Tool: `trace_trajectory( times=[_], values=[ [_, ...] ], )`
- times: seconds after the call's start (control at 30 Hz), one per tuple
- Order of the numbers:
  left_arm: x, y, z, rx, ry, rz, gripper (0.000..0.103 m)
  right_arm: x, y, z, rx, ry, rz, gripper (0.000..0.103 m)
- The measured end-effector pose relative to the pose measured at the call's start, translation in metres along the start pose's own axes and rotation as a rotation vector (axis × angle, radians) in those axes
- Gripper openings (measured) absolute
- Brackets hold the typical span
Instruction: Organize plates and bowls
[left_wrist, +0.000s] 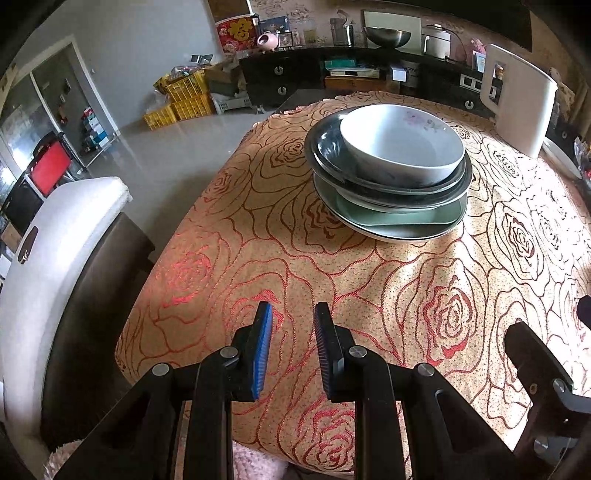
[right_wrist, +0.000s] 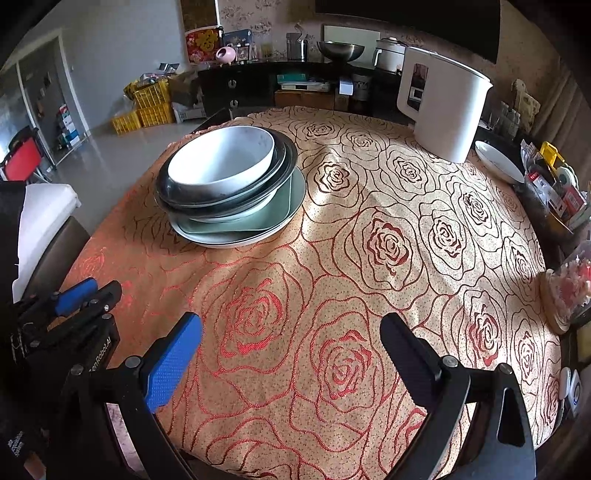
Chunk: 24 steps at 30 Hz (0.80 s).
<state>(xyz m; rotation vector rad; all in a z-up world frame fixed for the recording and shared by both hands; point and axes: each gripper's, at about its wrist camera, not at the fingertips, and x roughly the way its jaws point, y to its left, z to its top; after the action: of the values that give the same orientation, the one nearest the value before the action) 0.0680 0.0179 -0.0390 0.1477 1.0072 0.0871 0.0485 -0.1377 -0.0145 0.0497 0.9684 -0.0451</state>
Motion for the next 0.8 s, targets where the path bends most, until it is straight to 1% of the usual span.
trace_trajectory(
  times=[0.8],
  values=[
    [0.001,-0.0018,0.0,-0.004,0.005,-0.009,0.022,0.0059,-0.0021,-0.0005,0.013,0.015,0.009,0.103]
  ],
)
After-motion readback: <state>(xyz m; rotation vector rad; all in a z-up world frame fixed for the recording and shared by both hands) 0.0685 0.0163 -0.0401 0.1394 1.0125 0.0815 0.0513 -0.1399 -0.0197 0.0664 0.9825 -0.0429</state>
